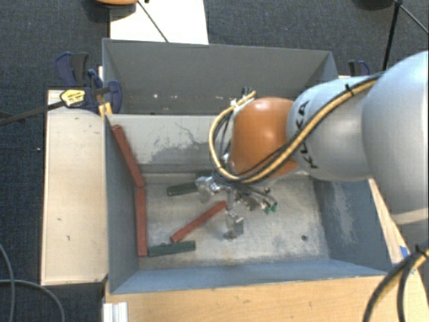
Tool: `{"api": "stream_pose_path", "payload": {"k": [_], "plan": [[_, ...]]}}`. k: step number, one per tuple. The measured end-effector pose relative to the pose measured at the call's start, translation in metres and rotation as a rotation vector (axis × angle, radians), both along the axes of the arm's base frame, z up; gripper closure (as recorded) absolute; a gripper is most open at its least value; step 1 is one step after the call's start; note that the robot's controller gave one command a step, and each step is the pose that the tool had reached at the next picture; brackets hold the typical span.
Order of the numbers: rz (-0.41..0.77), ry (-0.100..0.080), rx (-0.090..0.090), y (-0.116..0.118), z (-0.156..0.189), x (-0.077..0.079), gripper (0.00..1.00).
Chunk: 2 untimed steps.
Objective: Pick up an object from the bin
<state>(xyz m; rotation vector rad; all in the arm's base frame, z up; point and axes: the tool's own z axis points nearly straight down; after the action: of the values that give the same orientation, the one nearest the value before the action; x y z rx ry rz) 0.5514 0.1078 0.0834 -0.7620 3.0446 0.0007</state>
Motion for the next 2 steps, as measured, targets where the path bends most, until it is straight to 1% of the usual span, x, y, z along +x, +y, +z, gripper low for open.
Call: {"api": "stream_pose_path", "payload": {"k": [1,2], "plan": [[0.001,0.0,0.0,0.0,0.0,0.0,1.0],[0.001,0.0,0.0,0.0,0.0,0.0,0.0]]}}
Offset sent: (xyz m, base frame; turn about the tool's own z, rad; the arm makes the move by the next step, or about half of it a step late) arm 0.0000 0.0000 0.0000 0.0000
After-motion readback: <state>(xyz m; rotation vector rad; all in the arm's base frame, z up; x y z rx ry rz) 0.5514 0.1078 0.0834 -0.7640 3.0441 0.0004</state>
